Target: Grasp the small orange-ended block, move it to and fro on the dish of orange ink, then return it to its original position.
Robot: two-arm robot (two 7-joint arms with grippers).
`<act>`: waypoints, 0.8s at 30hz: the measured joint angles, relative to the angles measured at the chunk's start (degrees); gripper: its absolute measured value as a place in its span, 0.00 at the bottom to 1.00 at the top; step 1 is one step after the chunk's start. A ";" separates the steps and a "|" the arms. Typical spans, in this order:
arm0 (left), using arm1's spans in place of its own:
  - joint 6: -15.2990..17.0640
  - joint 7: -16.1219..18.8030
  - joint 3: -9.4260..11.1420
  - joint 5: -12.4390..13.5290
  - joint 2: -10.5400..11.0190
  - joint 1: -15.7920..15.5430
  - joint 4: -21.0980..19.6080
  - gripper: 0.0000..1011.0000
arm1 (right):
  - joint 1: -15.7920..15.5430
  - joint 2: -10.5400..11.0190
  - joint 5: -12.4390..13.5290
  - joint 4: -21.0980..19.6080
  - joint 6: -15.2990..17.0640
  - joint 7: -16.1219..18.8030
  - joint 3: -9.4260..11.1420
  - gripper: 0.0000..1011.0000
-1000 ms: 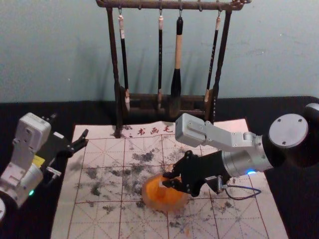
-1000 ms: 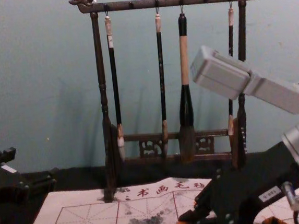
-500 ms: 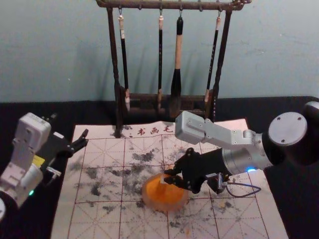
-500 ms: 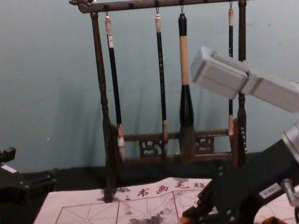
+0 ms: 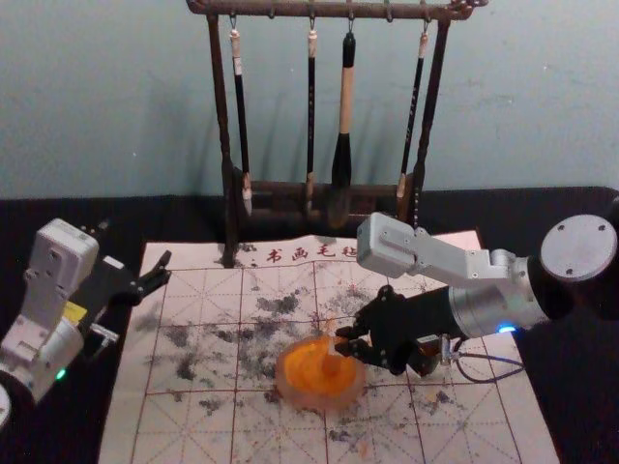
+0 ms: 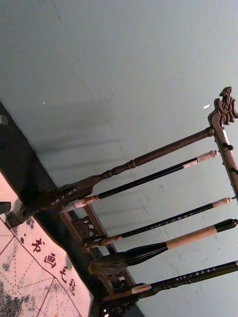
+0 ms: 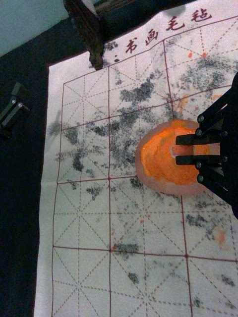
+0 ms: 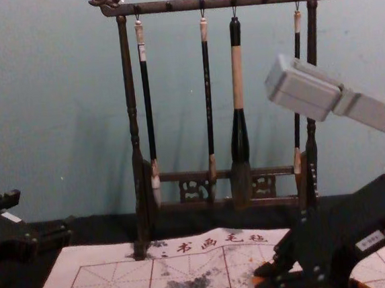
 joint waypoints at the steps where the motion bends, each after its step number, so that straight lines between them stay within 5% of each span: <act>1: 0.00 0.00 0.00 0.00 0.00 0.00 0.00 0.99 | -0.18 0.40 0.13 -0.56 0.21 0.14 0.07 0.09; 13: 0.00 0.00 0.00 0.00 0.00 0.00 0.00 0.99 | -1.55 2.78 1.31 -4.34 1.04 0.99 0.18 0.09; 24: 0.00 0.00 0.00 0.00 0.00 0.00 0.00 0.99 | -0.96 1.81 1.31 -3.53 0.91 1.25 -0.87 0.09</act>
